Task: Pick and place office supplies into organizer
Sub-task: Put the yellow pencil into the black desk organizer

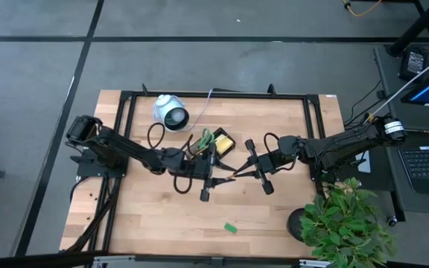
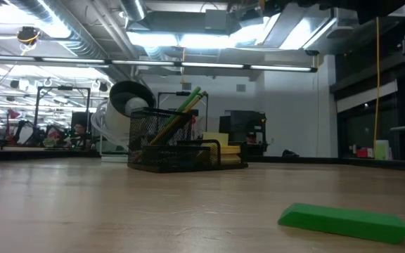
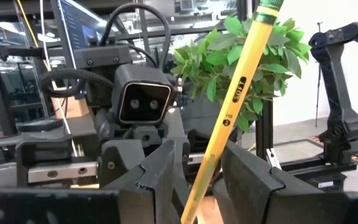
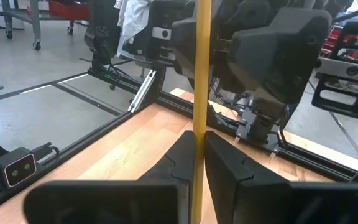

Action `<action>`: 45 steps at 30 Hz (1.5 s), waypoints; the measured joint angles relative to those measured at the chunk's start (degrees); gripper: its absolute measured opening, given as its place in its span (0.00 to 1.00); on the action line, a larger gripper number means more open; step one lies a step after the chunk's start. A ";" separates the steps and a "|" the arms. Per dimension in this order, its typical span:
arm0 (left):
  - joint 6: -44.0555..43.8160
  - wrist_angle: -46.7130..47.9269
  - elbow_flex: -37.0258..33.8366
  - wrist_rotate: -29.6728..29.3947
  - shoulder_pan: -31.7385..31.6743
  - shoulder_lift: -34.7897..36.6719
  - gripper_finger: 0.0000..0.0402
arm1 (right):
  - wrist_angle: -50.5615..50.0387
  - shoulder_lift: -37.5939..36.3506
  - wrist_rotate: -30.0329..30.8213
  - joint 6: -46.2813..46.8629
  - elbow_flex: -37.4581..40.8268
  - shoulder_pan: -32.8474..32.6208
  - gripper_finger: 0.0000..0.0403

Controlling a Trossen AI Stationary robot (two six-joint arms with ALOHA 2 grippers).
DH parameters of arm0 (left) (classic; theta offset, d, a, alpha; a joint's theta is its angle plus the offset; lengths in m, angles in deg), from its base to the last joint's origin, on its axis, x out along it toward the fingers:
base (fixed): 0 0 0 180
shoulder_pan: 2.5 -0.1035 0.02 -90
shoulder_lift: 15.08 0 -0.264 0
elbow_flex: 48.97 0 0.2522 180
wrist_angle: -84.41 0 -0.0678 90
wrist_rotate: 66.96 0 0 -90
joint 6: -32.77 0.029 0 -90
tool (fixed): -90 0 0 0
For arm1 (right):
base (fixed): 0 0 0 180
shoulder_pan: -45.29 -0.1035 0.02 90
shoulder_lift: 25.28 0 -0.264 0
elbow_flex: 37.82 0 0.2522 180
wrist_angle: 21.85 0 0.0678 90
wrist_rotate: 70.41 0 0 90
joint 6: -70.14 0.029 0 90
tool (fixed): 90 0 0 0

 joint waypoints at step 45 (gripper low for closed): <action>6.14 19.75 -0.02 -9.68 1.63 9.20 0.03 | 0.18 -0.04 0.39 2.64 -0.12 1.36 0.12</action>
